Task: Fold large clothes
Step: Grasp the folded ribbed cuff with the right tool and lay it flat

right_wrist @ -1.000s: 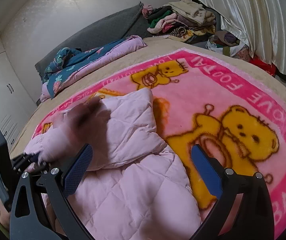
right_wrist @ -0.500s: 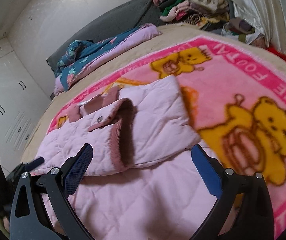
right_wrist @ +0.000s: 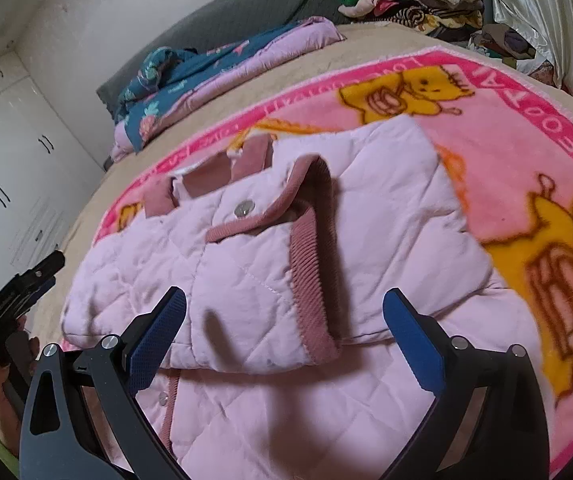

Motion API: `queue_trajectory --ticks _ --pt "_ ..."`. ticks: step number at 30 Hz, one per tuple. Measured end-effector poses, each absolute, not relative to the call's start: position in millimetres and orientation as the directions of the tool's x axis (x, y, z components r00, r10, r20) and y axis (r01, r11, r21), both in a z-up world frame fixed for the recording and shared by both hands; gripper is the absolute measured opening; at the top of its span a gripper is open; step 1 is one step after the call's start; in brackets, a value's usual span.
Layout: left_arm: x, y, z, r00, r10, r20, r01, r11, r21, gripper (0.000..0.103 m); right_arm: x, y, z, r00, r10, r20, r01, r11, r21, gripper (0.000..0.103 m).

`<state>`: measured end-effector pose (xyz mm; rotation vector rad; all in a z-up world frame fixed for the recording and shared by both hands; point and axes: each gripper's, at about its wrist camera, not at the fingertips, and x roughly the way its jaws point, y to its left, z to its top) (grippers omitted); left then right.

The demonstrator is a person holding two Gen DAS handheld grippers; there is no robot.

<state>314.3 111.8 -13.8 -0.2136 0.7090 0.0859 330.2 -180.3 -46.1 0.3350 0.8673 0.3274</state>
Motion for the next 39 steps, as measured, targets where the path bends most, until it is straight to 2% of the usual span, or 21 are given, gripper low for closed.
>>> queue_trajectory --ticks 2,3,4,5,7,9,11,16,18,30,33,39 --pt "315.1 118.5 -16.4 0.753 0.009 -0.658 -0.158 0.973 -0.169 0.093 333.9 -174.0 -52.8 0.588 0.429 -0.686 -0.147 0.89 0.431 0.08" --pt "314.6 122.6 -17.0 0.754 0.012 -0.657 -0.162 0.972 -0.169 0.094 334.4 -173.2 -55.2 0.585 0.435 -0.685 -0.145 0.887 0.439 0.077" --pt "314.4 127.5 -17.1 0.757 0.012 -0.654 -0.167 0.971 -0.174 0.094 334.3 -171.7 -57.2 0.591 0.426 -0.685 -0.138 0.89 0.434 0.069" --pt "313.8 131.8 -18.2 0.758 0.011 -0.652 -0.17 0.969 -0.182 0.093 333.6 -170.2 -58.2 0.599 0.419 -0.682 -0.141 0.894 0.426 0.054" --pt "313.0 140.2 -18.3 0.76 0.006 -0.65 -0.181 0.962 -0.203 0.093 330.2 -169.2 -57.5 0.614 0.429 -0.662 -0.158 0.889 0.429 0.038" --pt "311.4 147.6 -18.2 0.763 0.009 -0.646 -0.197 0.956 -0.219 0.093 323.8 -164.2 -49.4 0.647 0.418 -0.638 -0.193 0.899 0.393 0.03" --pt "309.9 154.8 -17.7 0.769 0.006 -0.64 -0.207 0.948 -0.24 0.093 312.8 -153.5 -33.4 0.706 0.385 -0.595 -0.253 0.921 0.296 0.023" --pt "308.6 162.0 -16.1 0.775 -0.005 -0.632 -0.217 0.937 -0.274 0.093 299.8 -147.2 13.2 0.808 0.361 -0.466 -0.322 0.933 0.164 0.021" --pt "308.6 162.0 -16.4 0.775 -0.006 -0.632 -0.216 0.938 -0.273 0.093 303.0 -149.0 24.8 0.823 0.348 -0.449 -0.327 0.936 0.127 0.021" --pt "311.4 131.9 -23.4 0.751 -0.051 -0.659 -0.147 0.959 -0.242 0.093 318.1 -158.3 -27.5 0.756 0.282 -0.591 -0.231 0.959 0.162 0.024" --pt "313.8 116.8 -30.3 0.732 -0.069 -0.678 -0.115 0.968 -0.223 0.093 319.0 -155.6 -35.5 0.741 0.262 -0.618 -0.209 0.965 0.159 0.032" --pt "313.7 88.4 -39.1 0.706 -0.103 -0.701 -0.045 0.981 -0.19 0.093 311.2 -157.8 -33.1 0.75 0.25 -0.612 -0.201 0.968 0.15 0.059"
